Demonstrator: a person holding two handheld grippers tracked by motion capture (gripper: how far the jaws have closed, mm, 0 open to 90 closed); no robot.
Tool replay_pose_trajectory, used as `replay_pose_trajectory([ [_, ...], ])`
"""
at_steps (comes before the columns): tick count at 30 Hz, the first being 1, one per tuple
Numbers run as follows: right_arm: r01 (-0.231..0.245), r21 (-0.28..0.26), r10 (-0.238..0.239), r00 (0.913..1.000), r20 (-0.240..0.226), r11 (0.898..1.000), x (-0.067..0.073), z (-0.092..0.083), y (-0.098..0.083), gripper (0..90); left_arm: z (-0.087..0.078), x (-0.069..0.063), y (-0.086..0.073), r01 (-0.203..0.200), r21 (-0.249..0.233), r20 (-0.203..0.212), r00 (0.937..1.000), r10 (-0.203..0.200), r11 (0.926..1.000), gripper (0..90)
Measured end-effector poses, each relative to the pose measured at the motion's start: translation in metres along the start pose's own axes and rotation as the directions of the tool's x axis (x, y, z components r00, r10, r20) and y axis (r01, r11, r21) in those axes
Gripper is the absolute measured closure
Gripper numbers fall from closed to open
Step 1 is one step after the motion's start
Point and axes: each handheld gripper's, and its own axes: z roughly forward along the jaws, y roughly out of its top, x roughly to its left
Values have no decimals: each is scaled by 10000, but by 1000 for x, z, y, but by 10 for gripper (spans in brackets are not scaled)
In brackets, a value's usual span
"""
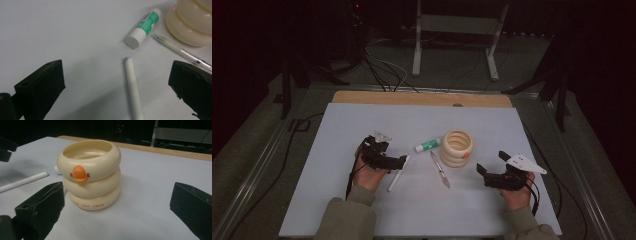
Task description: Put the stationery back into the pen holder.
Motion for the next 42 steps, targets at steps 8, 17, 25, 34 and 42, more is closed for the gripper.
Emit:
replay_pose_trajectory([
  [8,-49,5,49,10000,19,10000,-1,0,0,2,10,-7,3,79,641,-202,9998,-66,9979,10],
  [17,-79,0,79,10000,18,10000,-1,1,-1,2,22,-15,2,271,1118,-506,9985,-215,9934,23],
  [25,-102,2,102,9999,9,9999,-1,1,-1,2,33,-23,3,382,2014,-975,9951,-187,9788,168],
  [34,-78,30,77,10000,26,10000,-2,1,-1,2,39,-26,0,-424,2701,-519,9969,586,9619,741],
  [42,-94,60,93,10000,30,9999,-2,1,-1,2,38,-21,1,-768,2766,-301,9956,885,9579,794],
])
